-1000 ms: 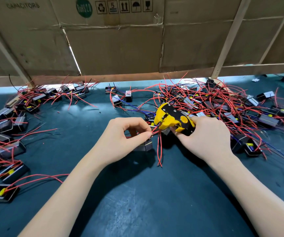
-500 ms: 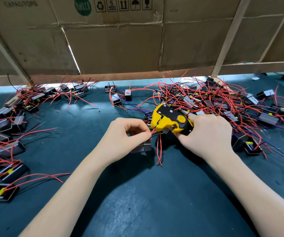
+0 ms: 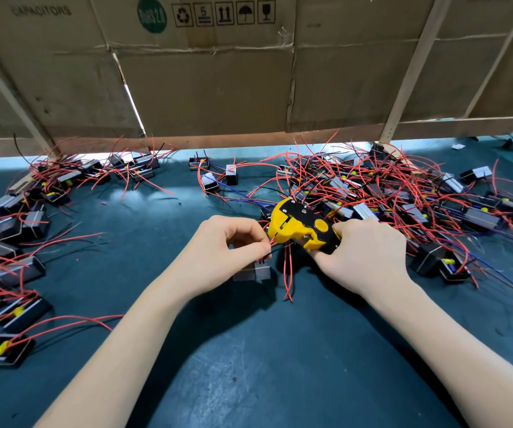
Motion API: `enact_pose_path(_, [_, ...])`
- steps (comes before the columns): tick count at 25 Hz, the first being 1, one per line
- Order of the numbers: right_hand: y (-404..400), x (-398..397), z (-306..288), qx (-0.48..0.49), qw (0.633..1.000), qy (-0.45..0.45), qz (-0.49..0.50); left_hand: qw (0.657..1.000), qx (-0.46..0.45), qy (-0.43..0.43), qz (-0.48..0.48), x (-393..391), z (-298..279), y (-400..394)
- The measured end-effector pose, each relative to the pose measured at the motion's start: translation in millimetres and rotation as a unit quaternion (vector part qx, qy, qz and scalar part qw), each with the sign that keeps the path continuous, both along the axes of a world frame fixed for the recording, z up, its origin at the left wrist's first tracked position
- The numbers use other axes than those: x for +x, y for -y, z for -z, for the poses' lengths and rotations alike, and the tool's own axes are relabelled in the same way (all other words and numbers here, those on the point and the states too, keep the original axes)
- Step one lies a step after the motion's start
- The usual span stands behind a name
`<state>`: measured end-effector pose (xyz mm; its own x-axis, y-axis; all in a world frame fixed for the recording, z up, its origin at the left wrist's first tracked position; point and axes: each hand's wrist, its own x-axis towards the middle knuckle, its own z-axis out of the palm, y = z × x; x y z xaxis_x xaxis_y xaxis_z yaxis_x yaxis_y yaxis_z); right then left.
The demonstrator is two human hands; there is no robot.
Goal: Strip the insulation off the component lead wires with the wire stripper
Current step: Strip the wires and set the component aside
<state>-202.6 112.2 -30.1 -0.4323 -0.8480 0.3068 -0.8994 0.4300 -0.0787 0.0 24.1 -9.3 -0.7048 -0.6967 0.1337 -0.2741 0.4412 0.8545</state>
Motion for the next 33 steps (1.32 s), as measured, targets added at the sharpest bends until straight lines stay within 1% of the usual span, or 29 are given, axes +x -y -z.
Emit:
enact_pose_path(2, [1,2,1,-0.011,1.000,-0.001,-0.006,1.000,0.022,0.000,-0.002,0,0,1])
enact_pose_path(6, [0,6,3,-0.084,0.995,-0.022,-0.058,0.996,0.088,-0.012,-0.002,-6,0,-4])
enact_pose_path(8, [-1,5,3,-0.102,0.992,-0.035,-0.067,0.995,0.092,-0.014,0.018,-8,0,-7])
enact_pose_path(10, [0,5,2,-0.118,0.990,-0.029,-0.064,0.994,0.092,-0.050,0.012,-10,1,-9])
enact_pose_path(11, [1,6,1,-0.120,0.990,-0.010,-0.066,0.993,0.091,-0.073,-0.003,-12,1,-11])
enact_pose_path(13, [2,9,-2,-0.105,0.987,0.064,-0.106,0.988,0.096,-0.117,-0.041,-18,1,-14])
enact_pose_path(15, [-2,9,-8,-0.083,0.976,0.142,-0.145,0.978,0.111,-0.146,-0.100,-20,1,-15])
enact_pose_path(16, [-5,7,-10,-0.076,0.971,0.163,-0.156,0.971,0.120,-0.157,-0.132,-19,0,-12])
enact_pose_path(17, [-8,4,-13,-0.070,0.969,0.170,-0.167,0.965,0.128,-0.167,-0.157,-16,0,-8])
enact_pose_path(19, [-11,0,-13,-0.037,0.972,0.148,-0.176,0.960,0.132,-0.180,-0.168,-10,-3,-2])
enact_pose_path(21, [-9,4,-9,-0.012,0.985,0.090,-0.149,0.966,0.119,-0.176,-0.148,-8,-2,0])
enact_pose_path(22, [-8,8,-6,-0.019,0.989,0.062,-0.131,0.970,0.113,-0.173,-0.130,-9,-2,-1])
enact_pose_path(23, [-7,9,-4,-0.039,0.991,0.043,-0.119,0.974,0.110,-0.172,-0.102,-9,-2,-2])
enact_pose_path(25, [-8,6,-2,-0.107,0.988,0.034,-0.108,0.980,0.108,-0.167,-0.012,-3,-5,-3])
enact_pose_path(26, [-8,3,-2,-0.144,0.983,0.049,-0.103,0.982,0.101,-0.155,0.047,3,-9,0])
enact_pose_path(27, [-8,-1,-4,-0.172,0.977,0.087,-0.094,0.983,0.086,-0.122,0.104,12,-13,3])
enact_pose_path(29, [-7,-7,-6,-0.212,0.955,0.195,-0.076,0.982,0.027,-0.016,0.187,26,-18,11])
enact_pose_path(30, [-6,-10,-7,-0.229,0.942,0.237,-0.071,0.977,-0.005,0.030,0.212,29,-18,13])
enact_pose_path(31, [-5,-13,-7,-0.240,0.932,0.264,-0.067,0.974,-0.022,0.059,0.218,29,-15,14])
enact_pose_path(33, [-5,-20,-8,-0.257,0.921,0.286,-0.066,0.975,-0.023,0.073,0.207,24,-9,12])
